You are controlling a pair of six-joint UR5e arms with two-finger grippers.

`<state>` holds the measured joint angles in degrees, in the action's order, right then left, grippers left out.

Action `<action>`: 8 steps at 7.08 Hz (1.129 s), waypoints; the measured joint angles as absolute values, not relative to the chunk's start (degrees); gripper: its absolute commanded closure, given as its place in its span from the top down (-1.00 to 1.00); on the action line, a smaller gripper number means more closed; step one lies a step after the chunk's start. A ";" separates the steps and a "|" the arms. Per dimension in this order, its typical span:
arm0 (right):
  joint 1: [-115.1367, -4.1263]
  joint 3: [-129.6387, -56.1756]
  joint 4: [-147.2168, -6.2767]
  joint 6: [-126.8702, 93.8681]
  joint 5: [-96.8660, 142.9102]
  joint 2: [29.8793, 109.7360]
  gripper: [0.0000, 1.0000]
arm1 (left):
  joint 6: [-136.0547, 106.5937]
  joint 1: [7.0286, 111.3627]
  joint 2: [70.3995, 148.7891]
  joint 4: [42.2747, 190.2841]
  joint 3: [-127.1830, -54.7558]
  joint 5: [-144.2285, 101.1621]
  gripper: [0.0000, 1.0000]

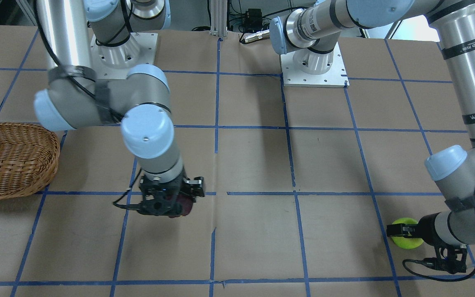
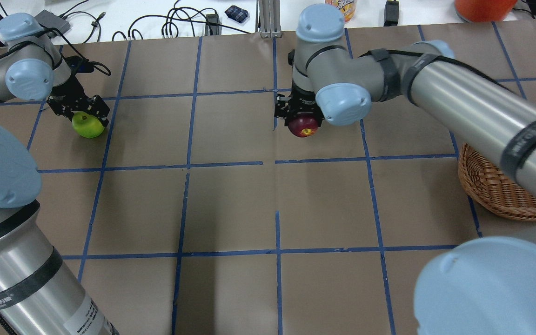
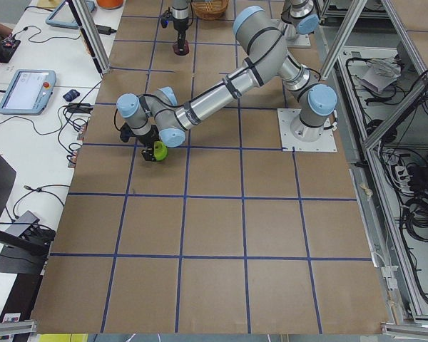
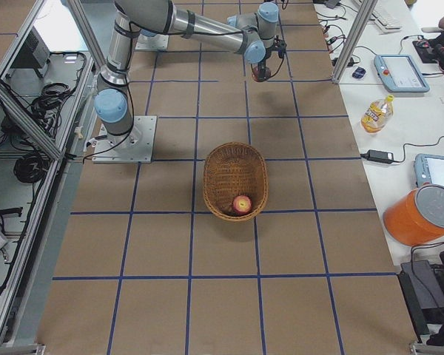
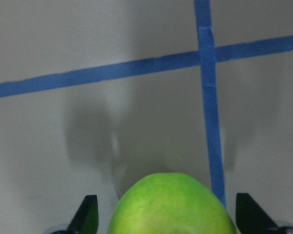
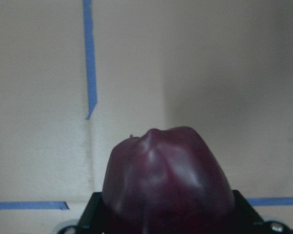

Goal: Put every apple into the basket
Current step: 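Carry the purple apple into the basket while left gripper grasps the green apple, then set the green apple at table center with left gripper while right gripper returns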

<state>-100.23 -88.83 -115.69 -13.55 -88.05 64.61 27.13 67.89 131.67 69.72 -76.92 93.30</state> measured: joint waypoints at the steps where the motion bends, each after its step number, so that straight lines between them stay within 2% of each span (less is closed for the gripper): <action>1: -94.74 -90.46 -111.70 -9.31 -91.80 68.60 -0.24 | 26.38 67.81 131.30 69.12 -78.14 93.29 1.00; 2: -88.88 -92.89 -110.03 -4.12 -95.23 71.88 -0.25 | 26.17 67.78 131.10 68.84 -78.66 93.30 -0.95; 5: -67.22 -100.92 -113.83 22.59 -95.37 76.25 -0.25 | 27.43 68.34 128.95 70.41 -77.60 93.84 -1.00; 6: -60.09 -103.96 -118.26 32.68 -93.09 76.41 -0.20 | 27.41 69.04 127.63 72.94 -76.43 93.80 -1.00; 7: -53.73 -107.19 -124.09 41.54 -90.50 76.25 -0.06 | 26.43 70.88 126.10 76.91 -75.41 92.39 -1.00; 8: -49.10 -109.88 -129.73 47.97 -87.76 75.64 0.66 | 22.29 74.98 124.35 80.35 -75.09 89.76 -1.00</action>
